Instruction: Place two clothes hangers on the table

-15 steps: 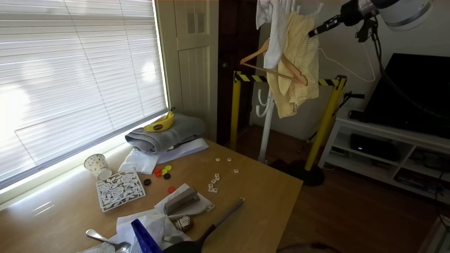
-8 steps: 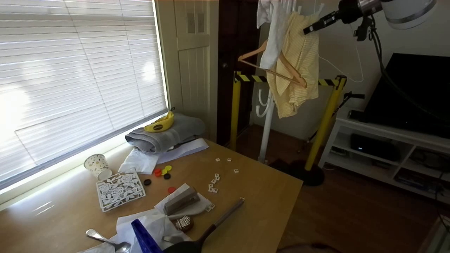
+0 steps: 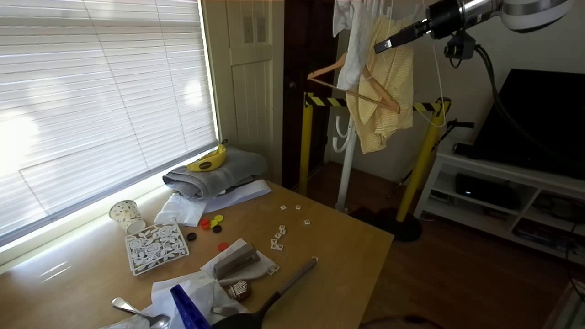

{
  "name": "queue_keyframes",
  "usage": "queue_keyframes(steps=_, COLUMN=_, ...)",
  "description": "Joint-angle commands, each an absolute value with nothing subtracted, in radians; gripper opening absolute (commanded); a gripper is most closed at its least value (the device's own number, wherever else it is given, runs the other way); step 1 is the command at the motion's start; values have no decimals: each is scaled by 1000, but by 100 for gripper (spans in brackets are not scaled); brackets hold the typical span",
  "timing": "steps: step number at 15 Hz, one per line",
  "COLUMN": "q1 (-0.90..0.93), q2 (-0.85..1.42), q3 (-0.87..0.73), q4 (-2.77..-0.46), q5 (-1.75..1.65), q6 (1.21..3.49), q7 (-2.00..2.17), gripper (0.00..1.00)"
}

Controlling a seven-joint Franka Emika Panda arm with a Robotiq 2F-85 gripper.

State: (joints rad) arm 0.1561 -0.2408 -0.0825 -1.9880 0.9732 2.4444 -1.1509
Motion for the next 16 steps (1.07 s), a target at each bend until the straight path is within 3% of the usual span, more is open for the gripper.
queue_keyframes(steps=1, q1=161, q2=-162, q3=-89, q4=-1947, q5=1108, q6=2269, q7=-1244, gripper=1)
queue_keyframes(steps=5, q1=131, q2=-44, q3=-59, q4=-1907, q5=1201, q6=2053, q7=-1297, gripper=1)
queue_keyframes(steps=7, q1=110, q2=-97, q3=-31, q4=-1961, q5=1156, q6=2125, q7=-1269, gripper=5)
queue_keyframes(steps=12, q1=98, q2=-107, q3=-24, q4=-1959, q5=1156, q6=2128, q7=-1269, gripper=1)
queue_keyframes(steps=16, q1=113, q2=21, q3=9, q4=-1907, q5=1229, q6=2093, q7=-1292, gripper=1)
